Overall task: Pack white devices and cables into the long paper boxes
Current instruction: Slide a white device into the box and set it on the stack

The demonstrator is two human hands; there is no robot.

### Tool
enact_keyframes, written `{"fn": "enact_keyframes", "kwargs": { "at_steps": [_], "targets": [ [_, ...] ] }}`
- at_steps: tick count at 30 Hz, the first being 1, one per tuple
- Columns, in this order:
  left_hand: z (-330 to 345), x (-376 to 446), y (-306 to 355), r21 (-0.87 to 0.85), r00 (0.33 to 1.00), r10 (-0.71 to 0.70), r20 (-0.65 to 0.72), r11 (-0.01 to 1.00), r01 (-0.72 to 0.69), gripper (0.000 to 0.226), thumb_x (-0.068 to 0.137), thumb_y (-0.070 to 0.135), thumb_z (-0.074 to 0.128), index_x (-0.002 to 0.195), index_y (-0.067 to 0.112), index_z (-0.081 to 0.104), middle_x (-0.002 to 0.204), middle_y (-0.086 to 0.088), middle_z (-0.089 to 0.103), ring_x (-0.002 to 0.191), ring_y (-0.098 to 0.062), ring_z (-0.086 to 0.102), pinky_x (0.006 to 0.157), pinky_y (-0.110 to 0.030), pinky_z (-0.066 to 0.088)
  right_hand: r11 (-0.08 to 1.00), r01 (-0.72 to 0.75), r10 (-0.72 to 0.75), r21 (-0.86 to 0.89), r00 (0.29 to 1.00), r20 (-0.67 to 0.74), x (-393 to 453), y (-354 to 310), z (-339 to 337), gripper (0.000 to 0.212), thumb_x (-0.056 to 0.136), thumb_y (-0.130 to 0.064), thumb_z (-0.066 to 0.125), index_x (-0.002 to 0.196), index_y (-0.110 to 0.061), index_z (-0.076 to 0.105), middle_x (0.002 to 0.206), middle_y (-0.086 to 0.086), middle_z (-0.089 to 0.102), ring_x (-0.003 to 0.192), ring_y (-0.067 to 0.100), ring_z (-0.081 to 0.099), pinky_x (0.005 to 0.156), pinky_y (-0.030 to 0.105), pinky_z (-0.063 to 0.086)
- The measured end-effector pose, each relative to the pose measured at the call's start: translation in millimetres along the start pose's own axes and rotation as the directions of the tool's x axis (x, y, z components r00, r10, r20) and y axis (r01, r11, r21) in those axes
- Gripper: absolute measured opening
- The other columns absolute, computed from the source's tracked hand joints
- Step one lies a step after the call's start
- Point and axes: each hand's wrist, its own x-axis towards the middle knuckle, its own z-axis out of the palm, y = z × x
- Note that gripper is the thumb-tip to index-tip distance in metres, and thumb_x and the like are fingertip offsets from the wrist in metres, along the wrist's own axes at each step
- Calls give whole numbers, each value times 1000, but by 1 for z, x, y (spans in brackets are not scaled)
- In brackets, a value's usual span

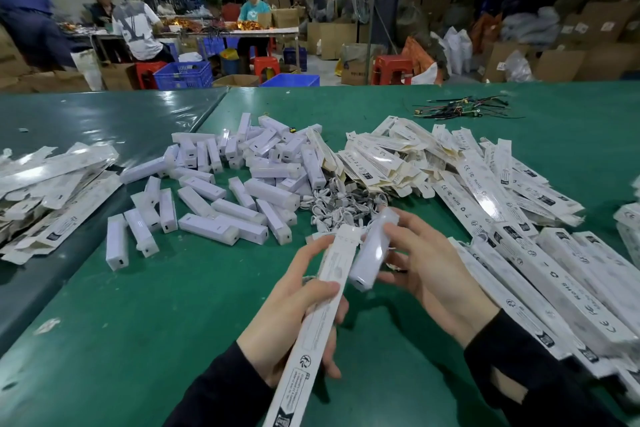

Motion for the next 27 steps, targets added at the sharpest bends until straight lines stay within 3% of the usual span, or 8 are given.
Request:
{"fn": "enact_keyframes", "kwargs": {
  "at_steps": [3,6,10,13,18,27],
  "targets": [
    [-1,1,2,27,1000,4,29,1000,-5,49,85,21,53,124,50,48,67,-13,47,33,-21,45,39,-34,52,978,186,-163,94,965,-207,2,2,-2,24,94,-8,60,115,-19,57,94,8,74,75,18,72,60,26,58],
    [-1,0,0,19,993,-15,119,1000,13,48,87,20,52,124,49,48,65,-12,45,33,-21,47,40,-33,53,942,265,-195,205,932,-305,2,2,-5,25,92,-5,63,112,-17,54,88,4,76,84,24,73,66,27,59],
    [0,0,-3,21,984,-42,173,999,39,45,86,16,51,124,40,47,64,-14,42,31,-20,49,39,-32,52,960,200,-148,194,956,-254,0,2,1,26,89,-5,67,110,-13,53,92,13,75,76,24,73,64,27,59],
    [0,1,-1,19,987,-26,161,1000,23,38,86,14,48,118,34,46,62,-14,41,29,-20,48,37,-30,50,963,209,-163,169,954,-251,-1,0,2,26,88,-6,68,110,-10,54,87,9,76,70,23,72,62,26,58],
    [0,1,-1,2,979,-23,203,1000,23,47,85,8,46,119,38,36,66,-12,45,30,-21,50,35,-30,50,964,210,-168,166,958,-233,-3,-2,3,27,87,-5,70,109,-9,55,83,6,76,69,21,73,62,23,58],
    [0,-1,2,-61,972,-20,233,998,35,55,81,7,54,120,37,28,78,-13,51,29,-21,51,33,-29,49,988,153,-146,29,975,-165,-7,-8,6,21,85,-7,70,101,-12,57,89,17,74,59,20,66,53,23,54]
  ]
}}
